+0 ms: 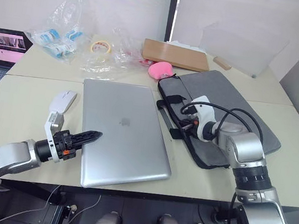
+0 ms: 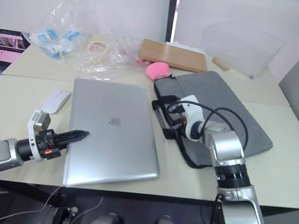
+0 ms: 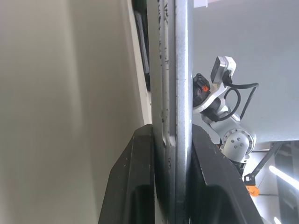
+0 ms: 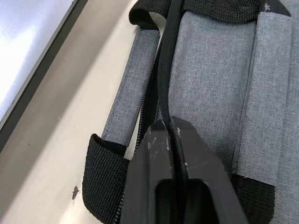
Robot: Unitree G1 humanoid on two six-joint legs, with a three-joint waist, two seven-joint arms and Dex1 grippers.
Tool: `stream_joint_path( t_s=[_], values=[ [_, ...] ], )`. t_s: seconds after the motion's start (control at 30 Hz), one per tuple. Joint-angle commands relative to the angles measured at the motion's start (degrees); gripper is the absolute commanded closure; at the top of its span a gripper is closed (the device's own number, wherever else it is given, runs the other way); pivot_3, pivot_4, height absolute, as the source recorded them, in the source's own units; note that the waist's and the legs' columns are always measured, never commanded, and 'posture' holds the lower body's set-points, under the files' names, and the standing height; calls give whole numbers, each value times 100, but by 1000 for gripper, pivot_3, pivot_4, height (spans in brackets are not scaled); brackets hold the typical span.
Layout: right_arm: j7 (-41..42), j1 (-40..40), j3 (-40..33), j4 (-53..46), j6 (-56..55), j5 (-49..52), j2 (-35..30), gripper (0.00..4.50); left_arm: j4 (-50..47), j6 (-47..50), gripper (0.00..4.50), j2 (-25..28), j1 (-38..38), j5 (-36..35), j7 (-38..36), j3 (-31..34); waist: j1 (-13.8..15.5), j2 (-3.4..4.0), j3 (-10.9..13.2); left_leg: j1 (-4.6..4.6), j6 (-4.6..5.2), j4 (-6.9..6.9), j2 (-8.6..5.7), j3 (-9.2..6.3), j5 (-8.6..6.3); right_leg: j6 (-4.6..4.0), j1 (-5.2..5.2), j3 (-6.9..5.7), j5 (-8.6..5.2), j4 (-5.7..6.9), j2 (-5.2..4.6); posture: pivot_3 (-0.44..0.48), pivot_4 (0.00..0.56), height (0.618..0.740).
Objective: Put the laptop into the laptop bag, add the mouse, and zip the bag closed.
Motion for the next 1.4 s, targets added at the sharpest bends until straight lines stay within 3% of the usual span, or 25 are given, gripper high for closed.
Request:
stream_joint_path(
  t_s=[0.03,0.33,0.83,1.17,1.4],
  values=[
    [7,-258,-548,-163,381,338,-34,4461,-186,-79,4184,-87,-309,-454,-249,257,10,0,1,0,0,0,0,0,0,0,0,0,0,-1,0,0,150,740],
    [-13,-638,-1244,-600,1469,1072,-32,4461,692,352,4184,-467,-978,-454,98,135,24,0,1,-5,0,1,-1,-1,0,1,0,-2,1,-2,1,0,150,740],
    [-445,-679,-1637,-1110,2109,1580,225,4461,1212,174,4184,-1503,-1784,-454,1099,204,79,-1,1,-13,0,4,-3,-1,0,8,-3,-1,6,-3,-3,0,150,740],
    [-709,-735,-1822,-1321,2418,1766,446,4461,783,-493,4184,-1923,-2338,-352,1565,-527,138,-1,1,-36,-3,10,-7,-1,3,11,-20,0,15,-2,-7,0,150,740],
    [-990,-907,-2131,-1392,2671,1920,737,4461,770,-994,4184,-2498,-2846,182,1506,-806,112,-2,1,-51,-20,11,-6,2,13,10,-37,1,21,-4,-6,0,150,740]
  ],
)
